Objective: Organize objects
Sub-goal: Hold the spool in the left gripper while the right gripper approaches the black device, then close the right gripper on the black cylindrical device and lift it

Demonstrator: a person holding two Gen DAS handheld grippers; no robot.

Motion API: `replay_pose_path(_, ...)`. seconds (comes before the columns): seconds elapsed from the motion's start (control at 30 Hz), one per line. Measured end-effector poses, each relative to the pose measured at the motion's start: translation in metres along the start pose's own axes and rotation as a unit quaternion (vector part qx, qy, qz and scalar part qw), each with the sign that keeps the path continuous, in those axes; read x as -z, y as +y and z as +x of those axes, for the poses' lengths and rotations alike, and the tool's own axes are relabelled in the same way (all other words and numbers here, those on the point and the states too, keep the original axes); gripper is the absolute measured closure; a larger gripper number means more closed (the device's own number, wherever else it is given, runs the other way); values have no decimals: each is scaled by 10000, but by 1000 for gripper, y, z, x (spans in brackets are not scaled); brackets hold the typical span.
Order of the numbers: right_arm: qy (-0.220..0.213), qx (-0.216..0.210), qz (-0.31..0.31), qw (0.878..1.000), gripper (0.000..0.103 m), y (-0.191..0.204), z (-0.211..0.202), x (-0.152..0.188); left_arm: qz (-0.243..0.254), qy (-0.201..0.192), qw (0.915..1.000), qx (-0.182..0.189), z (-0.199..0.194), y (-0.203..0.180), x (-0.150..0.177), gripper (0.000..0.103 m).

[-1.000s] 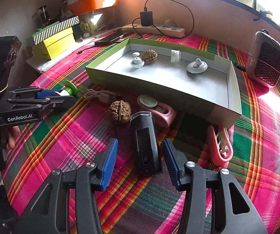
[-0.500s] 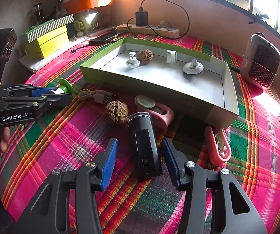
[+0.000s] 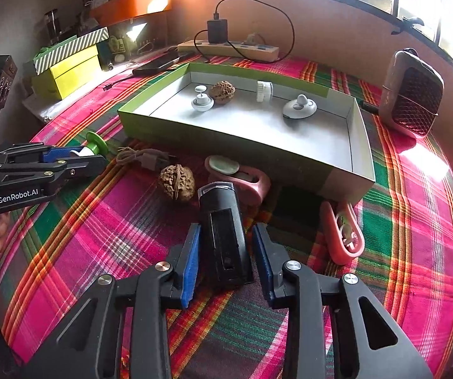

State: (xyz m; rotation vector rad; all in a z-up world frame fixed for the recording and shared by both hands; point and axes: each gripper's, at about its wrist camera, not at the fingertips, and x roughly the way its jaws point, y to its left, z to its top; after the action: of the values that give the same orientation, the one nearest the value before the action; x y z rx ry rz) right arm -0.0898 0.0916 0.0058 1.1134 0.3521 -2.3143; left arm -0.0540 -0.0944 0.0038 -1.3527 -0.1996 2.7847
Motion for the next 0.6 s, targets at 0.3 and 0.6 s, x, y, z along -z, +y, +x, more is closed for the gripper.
replay_pose_path(0.3,-10,0,-19,10000,74,2,0,0,10,-8,10000,-14,0,0,0,72)
replay_pose_path(0.6,-10,14,-23,10000,74,2,-1,0,15,-10,10000,-19,0,-1,0,72)
